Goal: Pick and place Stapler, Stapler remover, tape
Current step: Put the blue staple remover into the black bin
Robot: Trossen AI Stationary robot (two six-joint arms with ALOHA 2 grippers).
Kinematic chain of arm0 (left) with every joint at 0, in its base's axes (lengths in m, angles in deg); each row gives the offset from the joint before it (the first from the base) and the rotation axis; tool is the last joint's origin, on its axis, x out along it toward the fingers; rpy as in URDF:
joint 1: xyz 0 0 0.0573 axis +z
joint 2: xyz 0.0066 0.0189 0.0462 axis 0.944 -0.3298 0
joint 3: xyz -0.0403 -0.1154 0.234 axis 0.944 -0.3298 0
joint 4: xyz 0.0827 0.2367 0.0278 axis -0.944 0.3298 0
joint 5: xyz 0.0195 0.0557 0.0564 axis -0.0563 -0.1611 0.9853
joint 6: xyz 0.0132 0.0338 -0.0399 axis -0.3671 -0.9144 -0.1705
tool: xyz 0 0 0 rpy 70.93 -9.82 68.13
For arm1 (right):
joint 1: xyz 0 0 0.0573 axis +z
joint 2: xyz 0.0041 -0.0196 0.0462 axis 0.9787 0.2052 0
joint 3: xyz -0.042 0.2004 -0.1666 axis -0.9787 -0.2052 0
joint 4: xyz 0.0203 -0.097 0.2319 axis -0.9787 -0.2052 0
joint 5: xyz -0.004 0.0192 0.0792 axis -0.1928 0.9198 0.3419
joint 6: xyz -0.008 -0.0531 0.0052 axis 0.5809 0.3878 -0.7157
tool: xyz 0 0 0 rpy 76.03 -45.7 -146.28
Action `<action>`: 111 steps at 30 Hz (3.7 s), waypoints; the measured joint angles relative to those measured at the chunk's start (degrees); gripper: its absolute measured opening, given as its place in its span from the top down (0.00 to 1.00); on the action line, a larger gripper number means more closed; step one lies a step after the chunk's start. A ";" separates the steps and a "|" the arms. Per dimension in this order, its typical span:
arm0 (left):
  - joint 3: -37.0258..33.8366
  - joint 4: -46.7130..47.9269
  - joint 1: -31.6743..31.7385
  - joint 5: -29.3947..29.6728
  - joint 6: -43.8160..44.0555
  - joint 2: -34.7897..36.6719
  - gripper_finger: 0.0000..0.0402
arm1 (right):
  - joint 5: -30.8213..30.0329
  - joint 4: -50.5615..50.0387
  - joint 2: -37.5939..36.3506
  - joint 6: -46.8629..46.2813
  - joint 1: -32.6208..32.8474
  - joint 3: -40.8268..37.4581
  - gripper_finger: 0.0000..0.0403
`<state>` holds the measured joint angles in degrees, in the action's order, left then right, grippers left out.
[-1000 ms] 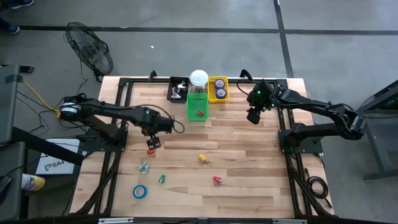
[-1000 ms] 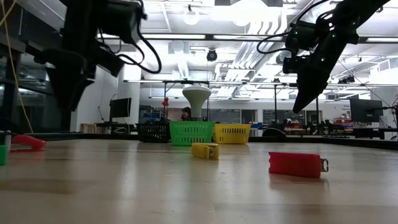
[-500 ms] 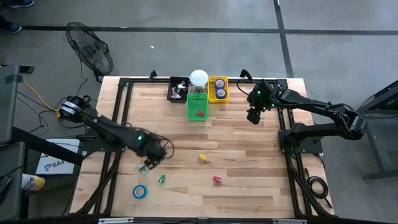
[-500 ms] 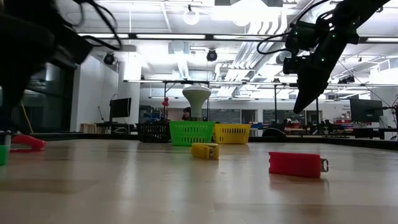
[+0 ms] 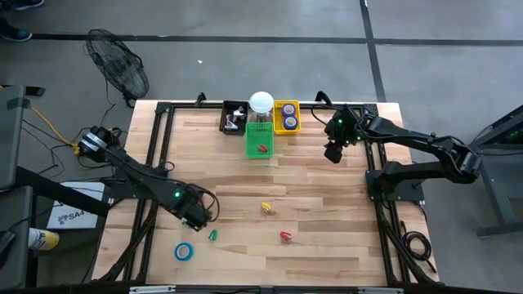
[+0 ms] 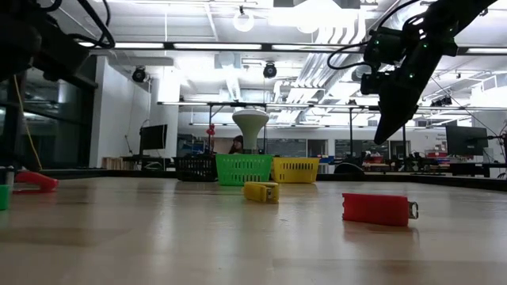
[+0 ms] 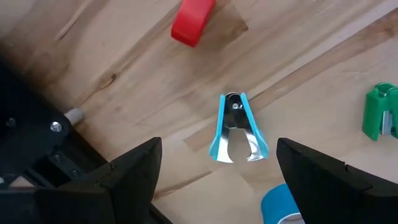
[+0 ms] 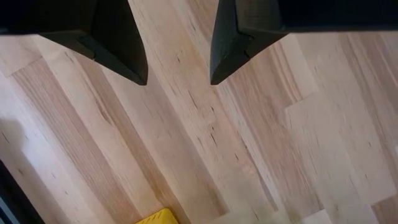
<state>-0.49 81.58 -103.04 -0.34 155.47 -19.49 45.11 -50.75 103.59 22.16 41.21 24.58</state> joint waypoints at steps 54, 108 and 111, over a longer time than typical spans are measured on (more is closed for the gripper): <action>-4.02 -11.47 3.48 -11.50 -0.09 -9.11 0.22 | 0.22 -1.60 -0.02 0.55 5.25 -0.02 0.59; -8.24 -19.80 3.41 -15.54 -3.80 -9.11 0.75 | 0.22 -1.70 -0.02 0.45 5.25 -0.02 0.59; -8.24 -19.78 3.41 -15.32 -4.22 -9.11 0.74 | 0.22 -1.71 -0.02 0.46 5.25 -0.02 0.59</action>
<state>-8.73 61.80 -99.63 -15.67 151.26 -28.61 45.33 -52.46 103.56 22.62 46.46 24.56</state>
